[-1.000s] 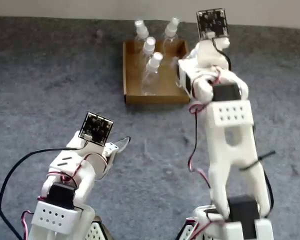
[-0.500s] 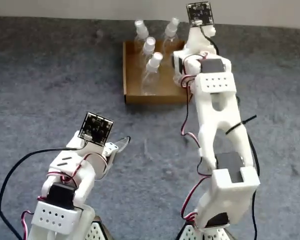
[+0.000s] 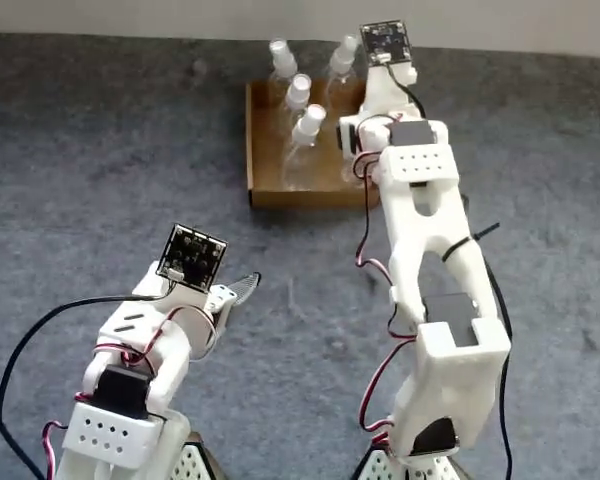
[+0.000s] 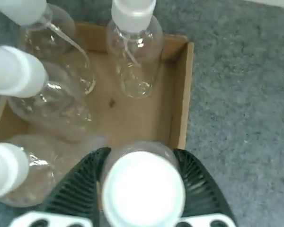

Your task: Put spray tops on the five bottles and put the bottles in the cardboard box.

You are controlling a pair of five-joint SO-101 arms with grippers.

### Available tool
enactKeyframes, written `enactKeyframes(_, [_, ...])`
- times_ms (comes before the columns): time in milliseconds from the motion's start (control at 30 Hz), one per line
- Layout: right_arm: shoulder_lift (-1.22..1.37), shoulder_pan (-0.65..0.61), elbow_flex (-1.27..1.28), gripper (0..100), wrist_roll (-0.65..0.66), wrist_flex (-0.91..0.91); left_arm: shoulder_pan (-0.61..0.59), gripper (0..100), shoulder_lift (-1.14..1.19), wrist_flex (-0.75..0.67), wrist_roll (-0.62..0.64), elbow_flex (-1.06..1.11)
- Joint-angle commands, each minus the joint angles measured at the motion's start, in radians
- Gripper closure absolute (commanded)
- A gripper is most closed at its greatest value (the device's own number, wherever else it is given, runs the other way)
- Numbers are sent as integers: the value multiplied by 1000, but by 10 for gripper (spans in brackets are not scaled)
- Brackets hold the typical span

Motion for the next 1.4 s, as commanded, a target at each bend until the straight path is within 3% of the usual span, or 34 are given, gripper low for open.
enactKeyframes(0, [-2,-13,-67,994,6,-25,-8,783,5,-18,-8,-7])
enactKeyframes(633, [51,-16,-67,983,6,-25,-10,783,5,-18,-8,-7])
enactKeyframes(800, [48,-16,-67,896,6,-25,-13,783,5,-18,-8,-7])
enactKeyframes(1100, [45,-18,-67,883,-18,-22,-15,783,5,-18,-8,-7])
enactKeyframes(1367, [45,-18,-65,782,-55,-21,-15,783,5,-20,-8,-7])
